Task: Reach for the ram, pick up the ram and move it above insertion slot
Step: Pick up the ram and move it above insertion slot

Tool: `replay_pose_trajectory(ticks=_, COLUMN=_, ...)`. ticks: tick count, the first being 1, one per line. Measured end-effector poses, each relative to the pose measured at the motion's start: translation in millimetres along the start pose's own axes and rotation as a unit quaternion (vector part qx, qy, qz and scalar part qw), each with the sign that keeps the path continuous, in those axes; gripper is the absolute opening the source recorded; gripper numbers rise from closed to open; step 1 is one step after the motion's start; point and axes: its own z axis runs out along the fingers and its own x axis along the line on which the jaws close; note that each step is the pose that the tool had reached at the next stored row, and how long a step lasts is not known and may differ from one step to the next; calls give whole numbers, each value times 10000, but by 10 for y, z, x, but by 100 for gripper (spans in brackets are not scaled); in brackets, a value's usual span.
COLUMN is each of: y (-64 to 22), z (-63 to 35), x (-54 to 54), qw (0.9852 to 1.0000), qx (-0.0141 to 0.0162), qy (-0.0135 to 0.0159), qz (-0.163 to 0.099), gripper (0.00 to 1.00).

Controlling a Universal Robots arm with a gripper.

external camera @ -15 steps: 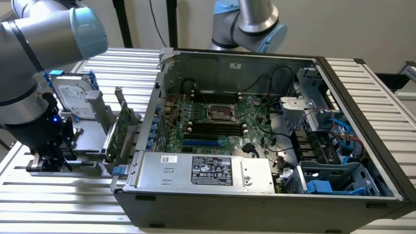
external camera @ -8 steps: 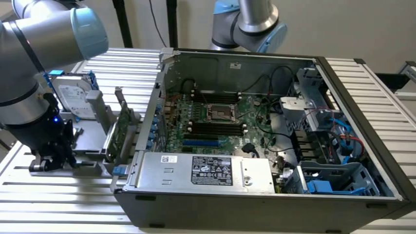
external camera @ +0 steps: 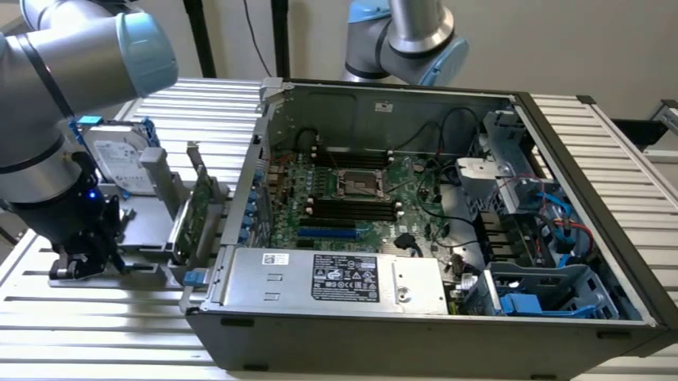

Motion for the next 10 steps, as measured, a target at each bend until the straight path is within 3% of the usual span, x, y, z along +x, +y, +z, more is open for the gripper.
replay_pose_trajectory(ticks=10, y=-16, z=-20, x=1, qw=10000, qx=-4, qy=-17, qz=18, gripper=13)
